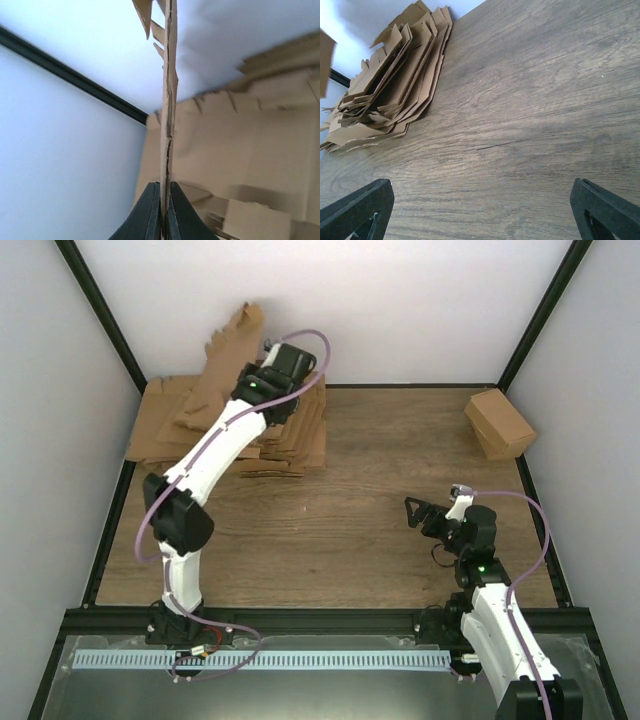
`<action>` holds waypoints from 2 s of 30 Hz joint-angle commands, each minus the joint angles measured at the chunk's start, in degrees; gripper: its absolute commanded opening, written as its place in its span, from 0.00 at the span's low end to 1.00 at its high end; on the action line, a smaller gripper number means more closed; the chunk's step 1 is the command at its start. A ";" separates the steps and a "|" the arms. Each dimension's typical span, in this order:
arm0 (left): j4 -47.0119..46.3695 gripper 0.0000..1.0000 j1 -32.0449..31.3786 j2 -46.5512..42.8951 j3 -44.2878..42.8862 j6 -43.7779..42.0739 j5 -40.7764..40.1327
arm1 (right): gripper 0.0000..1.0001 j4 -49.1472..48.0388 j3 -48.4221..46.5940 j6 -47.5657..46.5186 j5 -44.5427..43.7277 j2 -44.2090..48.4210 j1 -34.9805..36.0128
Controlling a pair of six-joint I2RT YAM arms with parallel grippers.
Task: Fold the paper box
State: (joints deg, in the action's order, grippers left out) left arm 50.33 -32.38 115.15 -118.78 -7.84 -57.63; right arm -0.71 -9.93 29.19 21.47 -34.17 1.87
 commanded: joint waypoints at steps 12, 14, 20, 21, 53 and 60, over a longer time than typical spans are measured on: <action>15.00 0.04 -13.71 -26.07 12.67 20.36 33.32 | 1.00 -0.23 -0.78 -0.39 -0.12 -0.55 0.43; 10.62 0.04 -15.85 -29.83 22.37 25.00 41.26 | 1.00 0.21 -1.19 0.19 -1.18 -1.16 0.42; -12.53 0.67 -21.01 -39.45 48.38 36.87 64.13 | 1.00 6.74 -5.40 5.56 -7.24 -6.83 0.42; -16.81 0.84 -21.08 -40.87 51.50 38.55 67.48 | 1.00 7.92 -6.94 5.20 -4.73 -8.35 0.42; -34.33 0.76 10.65 -45.08 78.01 40.08 68.14 | 0.82 10.47 -6.65 12.11 14.78 -21.29 11.78; -36.87 0.65 13.60 -39.33 75.92 36.82 69.95 | 0.61 8.42 -5.39 12.28 12.30 -22.35 15.98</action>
State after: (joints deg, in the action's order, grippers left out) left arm 17.17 -20.03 73.03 -41.28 31.81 10.44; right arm 9.98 -15.18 40.97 35.68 -56.21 15.68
